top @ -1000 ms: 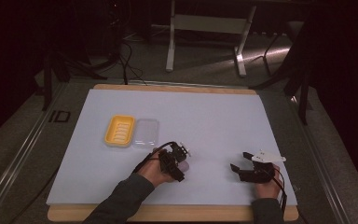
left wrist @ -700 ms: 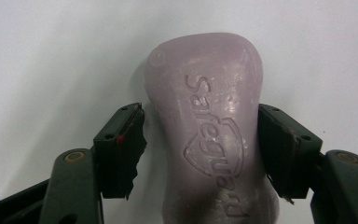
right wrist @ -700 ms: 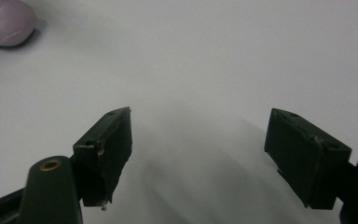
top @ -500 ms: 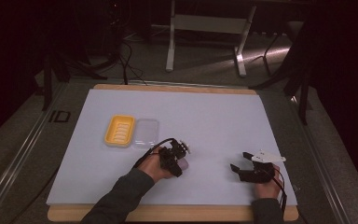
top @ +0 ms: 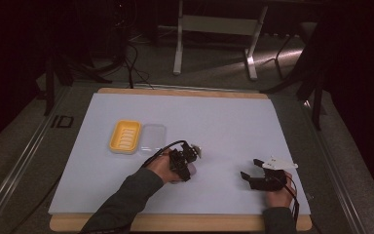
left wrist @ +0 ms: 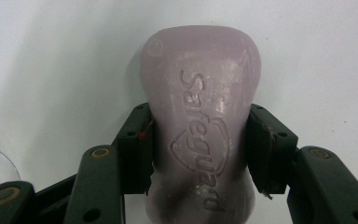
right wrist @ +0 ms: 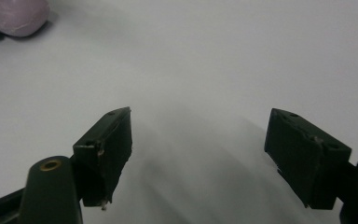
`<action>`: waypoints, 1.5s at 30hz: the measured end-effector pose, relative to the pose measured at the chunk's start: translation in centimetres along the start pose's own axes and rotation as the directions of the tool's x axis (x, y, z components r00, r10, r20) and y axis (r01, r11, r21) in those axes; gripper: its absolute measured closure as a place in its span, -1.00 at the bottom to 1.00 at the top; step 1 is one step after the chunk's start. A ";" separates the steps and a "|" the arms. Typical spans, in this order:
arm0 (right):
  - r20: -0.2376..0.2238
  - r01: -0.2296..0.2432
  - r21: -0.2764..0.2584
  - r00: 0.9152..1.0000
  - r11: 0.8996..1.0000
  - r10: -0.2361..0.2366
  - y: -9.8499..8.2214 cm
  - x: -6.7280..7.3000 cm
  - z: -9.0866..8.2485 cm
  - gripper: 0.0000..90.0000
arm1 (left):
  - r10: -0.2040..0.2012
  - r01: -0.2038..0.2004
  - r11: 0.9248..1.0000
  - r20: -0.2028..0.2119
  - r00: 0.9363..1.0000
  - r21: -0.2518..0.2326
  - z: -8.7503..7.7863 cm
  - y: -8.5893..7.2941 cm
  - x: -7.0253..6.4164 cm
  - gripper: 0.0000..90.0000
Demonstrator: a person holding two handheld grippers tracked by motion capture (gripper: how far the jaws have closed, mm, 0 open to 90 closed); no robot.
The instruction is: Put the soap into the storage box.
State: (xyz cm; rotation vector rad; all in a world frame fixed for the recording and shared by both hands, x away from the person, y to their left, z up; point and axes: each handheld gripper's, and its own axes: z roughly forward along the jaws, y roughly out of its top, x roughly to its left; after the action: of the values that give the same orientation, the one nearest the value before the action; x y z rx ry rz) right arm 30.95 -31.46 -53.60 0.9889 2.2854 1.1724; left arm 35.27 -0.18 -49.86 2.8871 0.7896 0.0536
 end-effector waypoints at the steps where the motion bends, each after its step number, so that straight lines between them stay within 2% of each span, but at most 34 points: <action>1: 0.000 0.001 0.000 1.000 1.000 -0.001 0.0 0.0 0.0 -0.49 | 0.002 -0.002 1.000 -0.001 1.000 0.007 0.0 0.1 0.0 0.07; 5: 0.000 0.002 0.001 1.000 1.000 -0.002 0.0 0.0 0.0 -0.49 | 0.007 -0.008 0.999 0.010 1.000 0.037 0.1 0.5 0.2 0.07; 8: 0.000 0.002 0.002 1.000 1.000 -0.002 0.0 0.0 0.0 -0.49 | 0.016 -0.016 0.998 0.002 1.000 0.059 0.0 0.8 0.1 0.07; 14: -0.001 0.001 0.002 1.000 1.000 -0.001 0.0 0.0 0.0 -0.49 | 0.023 -0.023 0.998 0.006 1.000 0.063 0.0 0.8 0.1 0.10; 24: -0.002 0.002 0.003 1.000 1.000 -0.002 0.0 0.0 0.0 -0.49 | 0.020 -0.024 0.998 0.056 0.998 0.059 -0.2 0.6 0.8 0.11; 40: 0.000 0.002 0.003 1.000 1.000 -0.002 0.0 0.0 0.0 -0.50 | -0.029 0.027 0.998 0.040 0.999 0.049 -0.8 -0.1 2.5 0.11; 45: 0.000 0.003 0.003 1.000 1.000 -0.003 0.0 0.0 0.0 -0.50 | -0.026 0.024 0.999 0.042 0.999 0.047 -1.0 -0.1 2.8 0.11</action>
State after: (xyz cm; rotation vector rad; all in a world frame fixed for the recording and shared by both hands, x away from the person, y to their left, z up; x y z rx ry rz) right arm 30.95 -31.42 -53.61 0.9863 2.2885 1.1686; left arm 37.53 1.41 -48.90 2.9110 0.8306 -0.0295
